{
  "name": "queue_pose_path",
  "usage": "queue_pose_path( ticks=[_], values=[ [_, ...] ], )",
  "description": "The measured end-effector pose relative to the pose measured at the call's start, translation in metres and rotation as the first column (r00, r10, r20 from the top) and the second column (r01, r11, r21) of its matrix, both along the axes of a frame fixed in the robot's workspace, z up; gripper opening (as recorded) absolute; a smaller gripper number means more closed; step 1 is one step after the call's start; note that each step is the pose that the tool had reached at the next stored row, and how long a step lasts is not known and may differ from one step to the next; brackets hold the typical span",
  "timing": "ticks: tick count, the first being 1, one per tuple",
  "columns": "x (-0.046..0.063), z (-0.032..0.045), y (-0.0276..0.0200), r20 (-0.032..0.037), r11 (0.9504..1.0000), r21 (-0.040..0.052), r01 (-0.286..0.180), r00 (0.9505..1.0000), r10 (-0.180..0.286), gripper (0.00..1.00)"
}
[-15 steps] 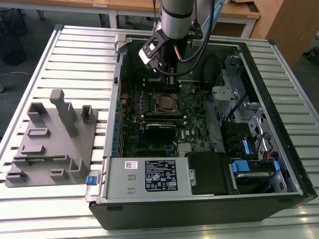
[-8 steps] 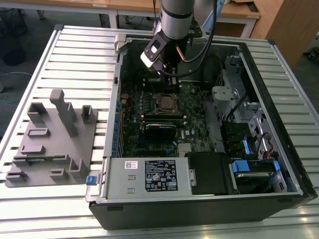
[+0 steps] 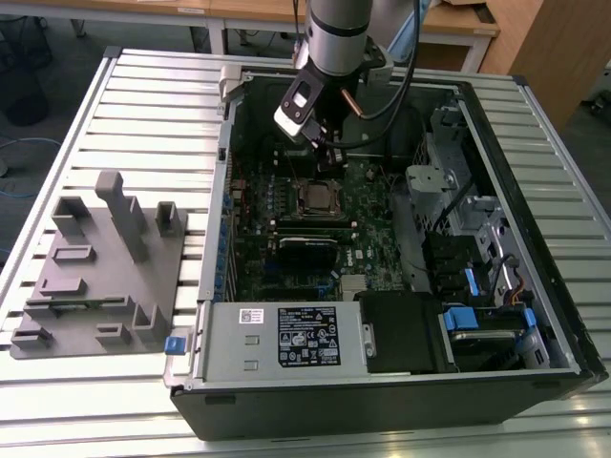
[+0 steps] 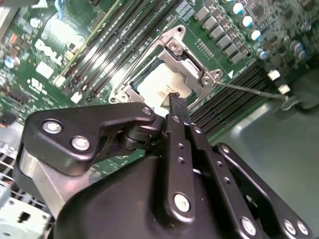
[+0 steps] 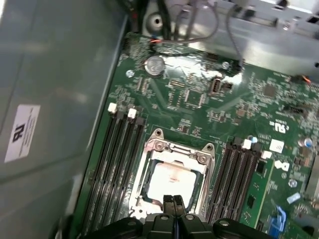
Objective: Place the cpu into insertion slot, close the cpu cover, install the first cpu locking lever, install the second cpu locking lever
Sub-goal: 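Close the cpu cover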
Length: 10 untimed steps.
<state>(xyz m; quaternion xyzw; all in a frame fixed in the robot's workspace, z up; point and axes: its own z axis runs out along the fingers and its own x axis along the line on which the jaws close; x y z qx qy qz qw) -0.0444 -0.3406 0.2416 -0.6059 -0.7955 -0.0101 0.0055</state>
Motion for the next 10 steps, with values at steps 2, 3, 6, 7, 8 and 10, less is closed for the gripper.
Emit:
queue_pose_path(
  ticks=[2,3,6,7,8,10],
  values=[
    [0.0,-0.0001,0.0,0.0001,0.9994,0.0001,-0.035,0.9994,0.035,0.1],
    [0.0,-0.0001,0.0,0.0002,0.9986,0.0001,-0.053,0.9986,0.053,0.1],
    [0.0,-0.0003,0.0,0.0005,0.9946,0.0004,-0.103,0.9946,0.103,0.1],
    [0.0,-0.0003,0.0,0.0006,0.9928,0.0005,-0.12,0.9928,0.12,0.1],
    [0.0,-0.0004,0.0,0.0008,0.9907,0.0007,-0.136,0.9907,0.136,0.1],
    [0.0,-0.0004,0.0,0.0013,0.9857,0.0011,-0.168,0.9857,0.168,0.1]
  ],
)
